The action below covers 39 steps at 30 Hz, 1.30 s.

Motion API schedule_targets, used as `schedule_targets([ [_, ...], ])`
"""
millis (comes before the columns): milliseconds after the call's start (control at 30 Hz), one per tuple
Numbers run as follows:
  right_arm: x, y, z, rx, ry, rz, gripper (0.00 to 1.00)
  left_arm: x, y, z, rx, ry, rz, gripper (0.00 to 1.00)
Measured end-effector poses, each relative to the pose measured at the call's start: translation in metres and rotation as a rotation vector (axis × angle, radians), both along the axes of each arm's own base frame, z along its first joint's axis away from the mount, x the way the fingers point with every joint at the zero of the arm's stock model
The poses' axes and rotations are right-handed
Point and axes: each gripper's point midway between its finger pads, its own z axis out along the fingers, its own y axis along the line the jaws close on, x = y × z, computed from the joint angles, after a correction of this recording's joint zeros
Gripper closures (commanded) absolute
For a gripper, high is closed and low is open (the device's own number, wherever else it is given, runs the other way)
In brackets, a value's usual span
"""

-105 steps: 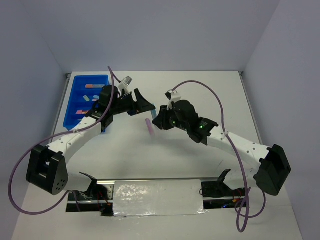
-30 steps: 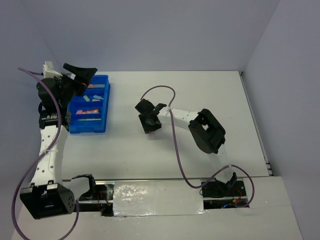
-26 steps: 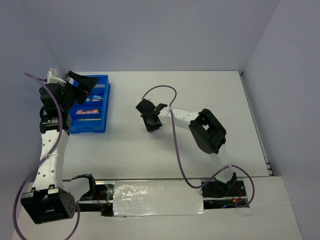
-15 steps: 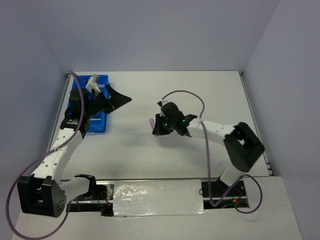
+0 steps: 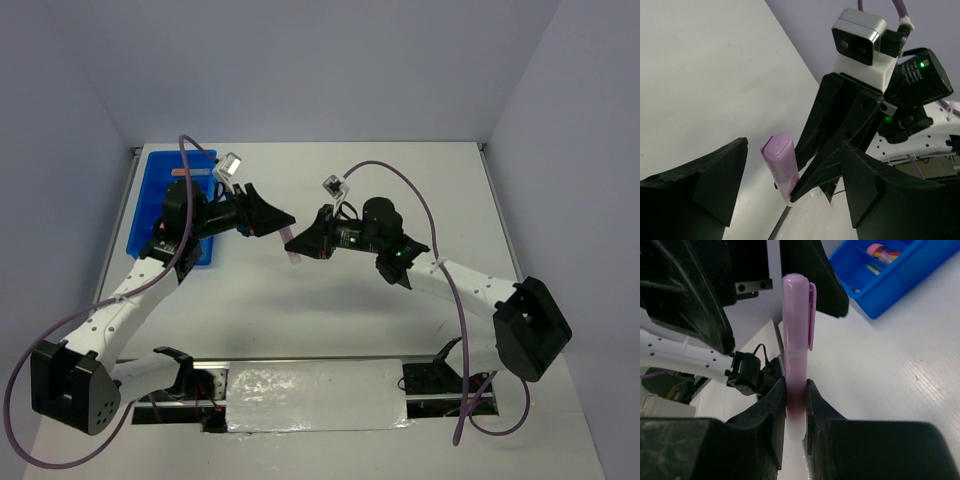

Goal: Sort the stationery into containers
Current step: Pick up the pen from the center of the board, then place the pen in the storage box.

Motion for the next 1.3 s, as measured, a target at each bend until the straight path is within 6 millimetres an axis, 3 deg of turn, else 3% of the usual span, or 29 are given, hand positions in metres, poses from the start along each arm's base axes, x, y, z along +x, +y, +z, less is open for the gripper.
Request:
schedule_targets([
  [133,-0.007,0.002,0.007,0.025,-0.021,0.043,1.0,-0.011,-0.012,0.002,0.005,-0.03,-0.06,0.35],
  [267,-0.011,0.003,0.011,0.036,-0.033,0.073,1.0,-0.012,-0.018,0.0,0.007,-0.031,-0.081,0.73],
  [333,-0.01,0.003,0.011,0.037,-0.034,0.072,1.0,-0.011,-0.019,-0.001,0.005,-0.031,-0.088,0.85],
  [367,-0.01,0.002,0.011,0.038,-0.034,0.074,0.94,-0.01,-0.02,-0.001,0.004,-0.033,-0.091,0.97],
  [400,-0.009,0.001,0.012,0.039,-0.034,0.072,0.81,-0.01,-0.02,-0.001,0.003,-0.032,-0.094,1.0],
  [467,-0.007,-0.001,0.012,0.043,-0.028,0.064,0.43,-0.006,-0.021,0.0,0.006,-0.03,-0.086,1.0],
  [533,0.003,-0.005,0.013,0.047,-0.026,0.031,0.42,0.001,-0.02,0.001,0.024,-0.009,-0.053,1.0],
  [633,0.03,-0.024,0.002,0.033,-0.002,-0.082,0.42,0.032,-0.01,0.008,0.08,0.022,0.088,1.0],
  [733,0.059,-0.055,-0.027,-0.01,0.062,-0.228,0.42,0.083,0.026,0.019,0.103,0.05,0.297,1.0],
  [800,0.072,-0.078,-0.051,-0.048,0.129,-0.319,0.42,0.119,0.069,0.018,0.076,0.097,0.458,1.0],
  [900,0.079,-0.095,-0.072,-0.094,0.194,-0.39,0.42,0.168,0.154,-0.013,0.025,0.24,0.729,1.0],
  [1000,0.079,-0.098,-0.081,-0.119,0.224,-0.406,0.42,0.204,0.235,-0.066,-0.045,0.417,1.006,1.0],
  [1033,0.078,-0.098,-0.082,-0.123,0.23,-0.407,0.42,0.211,0.251,-0.084,-0.051,0.462,1.059,1.0],
  [1133,0.076,-0.098,-0.083,-0.131,0.242,-0.401,0.42,0.242,0.282,-0.12,-0.099,0.576,1.186,1.0],
  [1300,0.075,-0.094,-0.081,-0.129,0.248,-0.374,0.42,0.278,0.305,-0.136,-0.182,0.618,1.296,0.97],
])
